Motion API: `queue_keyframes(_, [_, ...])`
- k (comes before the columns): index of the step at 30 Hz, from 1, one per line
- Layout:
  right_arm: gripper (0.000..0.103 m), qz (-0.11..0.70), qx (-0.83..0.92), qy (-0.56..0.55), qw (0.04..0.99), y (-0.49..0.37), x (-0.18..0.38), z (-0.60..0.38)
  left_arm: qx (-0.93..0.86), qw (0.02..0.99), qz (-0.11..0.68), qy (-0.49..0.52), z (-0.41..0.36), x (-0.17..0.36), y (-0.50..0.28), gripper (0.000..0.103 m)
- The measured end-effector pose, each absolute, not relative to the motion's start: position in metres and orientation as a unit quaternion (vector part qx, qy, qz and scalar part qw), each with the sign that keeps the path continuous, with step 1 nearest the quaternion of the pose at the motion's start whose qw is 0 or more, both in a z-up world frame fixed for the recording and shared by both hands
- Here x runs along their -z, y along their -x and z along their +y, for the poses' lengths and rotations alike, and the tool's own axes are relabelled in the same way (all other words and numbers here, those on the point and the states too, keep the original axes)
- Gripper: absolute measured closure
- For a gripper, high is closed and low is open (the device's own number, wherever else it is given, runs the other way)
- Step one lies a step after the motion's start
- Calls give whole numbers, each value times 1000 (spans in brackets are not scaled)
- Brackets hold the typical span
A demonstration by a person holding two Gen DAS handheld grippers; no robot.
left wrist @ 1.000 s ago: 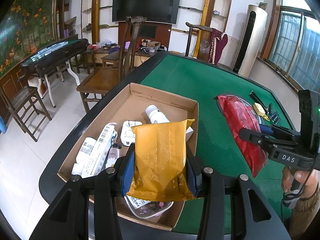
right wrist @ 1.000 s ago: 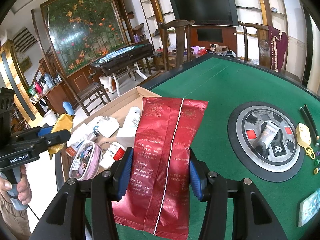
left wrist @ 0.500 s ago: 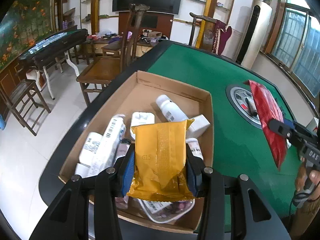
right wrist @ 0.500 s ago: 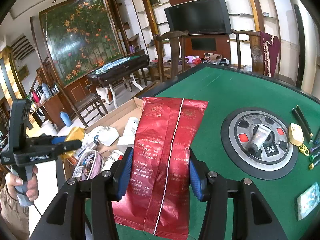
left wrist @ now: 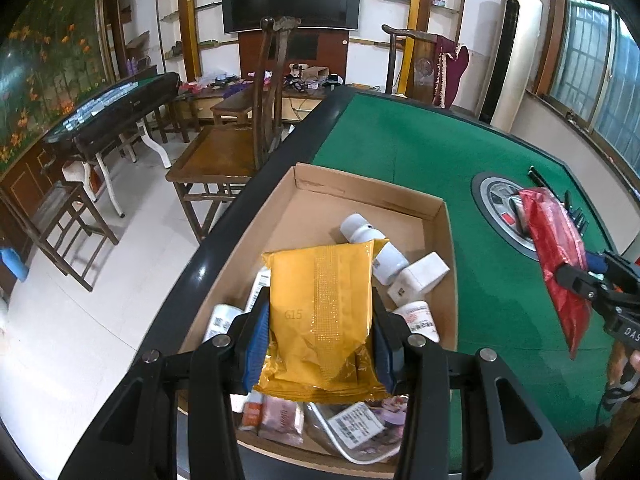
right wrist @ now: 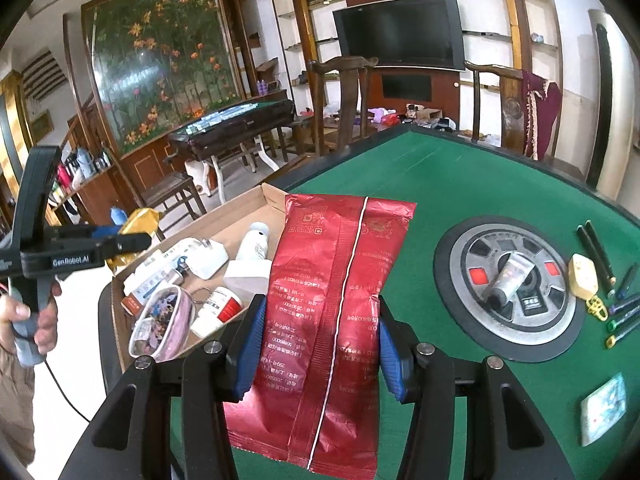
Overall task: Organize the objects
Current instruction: 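Carry the yellow packet and red bag over the cardboard box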
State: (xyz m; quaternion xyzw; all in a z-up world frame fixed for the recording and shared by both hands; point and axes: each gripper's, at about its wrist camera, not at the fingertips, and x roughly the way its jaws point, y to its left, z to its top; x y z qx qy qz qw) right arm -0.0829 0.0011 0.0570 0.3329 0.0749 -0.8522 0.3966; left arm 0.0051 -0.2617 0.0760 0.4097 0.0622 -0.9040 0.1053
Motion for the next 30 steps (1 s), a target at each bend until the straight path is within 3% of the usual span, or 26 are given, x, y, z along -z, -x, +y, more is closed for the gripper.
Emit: queue_keyframes(30, [48, 100, 840, -359, 393, 99, -34, -30, 863, 117, 34, -490, -314, -24, 129, 60])
